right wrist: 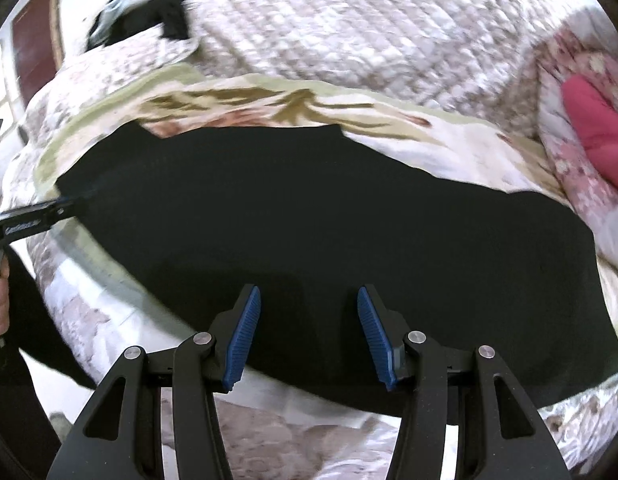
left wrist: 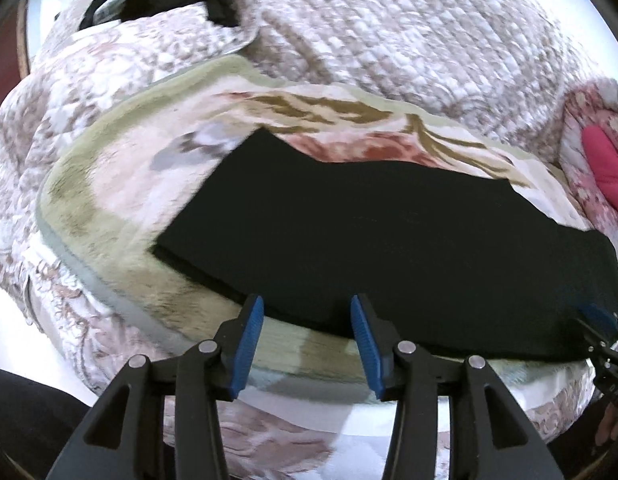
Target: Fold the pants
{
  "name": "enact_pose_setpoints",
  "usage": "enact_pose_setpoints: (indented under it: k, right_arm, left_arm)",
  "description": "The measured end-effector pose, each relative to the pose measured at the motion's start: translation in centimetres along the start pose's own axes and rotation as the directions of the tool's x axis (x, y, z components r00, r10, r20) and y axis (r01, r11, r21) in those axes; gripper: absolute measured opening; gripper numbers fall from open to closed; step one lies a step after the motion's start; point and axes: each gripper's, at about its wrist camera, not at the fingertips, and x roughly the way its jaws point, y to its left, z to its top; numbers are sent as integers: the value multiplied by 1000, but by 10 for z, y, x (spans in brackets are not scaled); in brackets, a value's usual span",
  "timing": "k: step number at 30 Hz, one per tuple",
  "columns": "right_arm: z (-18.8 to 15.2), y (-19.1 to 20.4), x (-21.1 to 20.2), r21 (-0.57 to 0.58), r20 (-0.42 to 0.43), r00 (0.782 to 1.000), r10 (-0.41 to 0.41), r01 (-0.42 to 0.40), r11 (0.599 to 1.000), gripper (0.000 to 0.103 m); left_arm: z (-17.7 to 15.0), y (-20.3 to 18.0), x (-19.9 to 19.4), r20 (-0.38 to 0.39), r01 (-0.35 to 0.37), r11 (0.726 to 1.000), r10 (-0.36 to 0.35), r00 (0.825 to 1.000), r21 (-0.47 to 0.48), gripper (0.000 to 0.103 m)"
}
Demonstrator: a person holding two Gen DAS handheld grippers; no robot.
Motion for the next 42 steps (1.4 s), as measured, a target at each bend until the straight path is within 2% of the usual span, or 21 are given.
enact_pose_setpoints:
  k: [4, 9, 14, 18, 22, 27, 31, 32, 34, 35, 36, 39, 42]
  right_arm:
    - [3, -4, -1, 17, 12, 1000, -2, 2, 1000, 51]
    - [4, 7, -3, -20, 28, 999, 23, -22, 1000, 51]
    - [4, 12, -5, -44, 43, 998, 39, -37, 998, 51]
    - [5, 10, -5, -36, 49, 998, 48, -46, 998, 51]
    - [5, 10, -5, -30, 48, 998, 52, -50, 998, 51]
    - [7, 11, -6, -21, 57, 996, 64, -62, 998, 51]
    - [8, 10, -7, -13, 65, 995, 75, -75, 997, 51]
    - [9, 11, -6, -10, 63, 995, 81, -80, 997, 51]
    - [10, 12, -6, -10, 63, 995, 81, -81, 997, 51]
    - [11, 12, -6, -13, 63, 995, 81, -81, 997, 51]
    - [12, 13, -6, -16, 64, 995, 81, -81, 997, 51]
    - [16, 12, -6, -19, 70, 994, 78, -77, 997, 51]
    - [19, 9, -5, -12, 69, 995, 76, -75, 997, 51]
  left_arm:
    - [2, 11, -3, 8, -4, 998, 4, 1000, -60, 48]
    - [-2, 21, -13, 43, 60, 989, -55, 998, -134, 48]
    - [-6, 37, -4, 23, 95, 969, -92, 996, -228, 49]
    - [-8, 45, -6, 50, 99, 957, -89, 995, -272, 49]
    - [-7, 58, 7, 62, 140, 934, -127, 990, -328, 50]
    - [0, 66, 19, 98, 150, 921, -122, 988, -359, 49]
    - [5, 59, 23, 102, 107, 936, -77, 992, -334, 49]
    - [7, 57, 24, 99, 93, 941, -64, 993, -325, 47]
    - [11, 56, 25, 96, 60, 947, -32, 995, -316, 33]
    - [12, 57, 26, 91, 50, 947, -22, 996, -319, 22]
    - [13, 60, 28, 85, 48, 943, -21, 996, -328, 18]
    - [16, 63, 28, 76, 66, 941, -43, 996, -331, 10]
    - [19, 60, 26, 75, 86, 941, -65, 995, -328, 8]
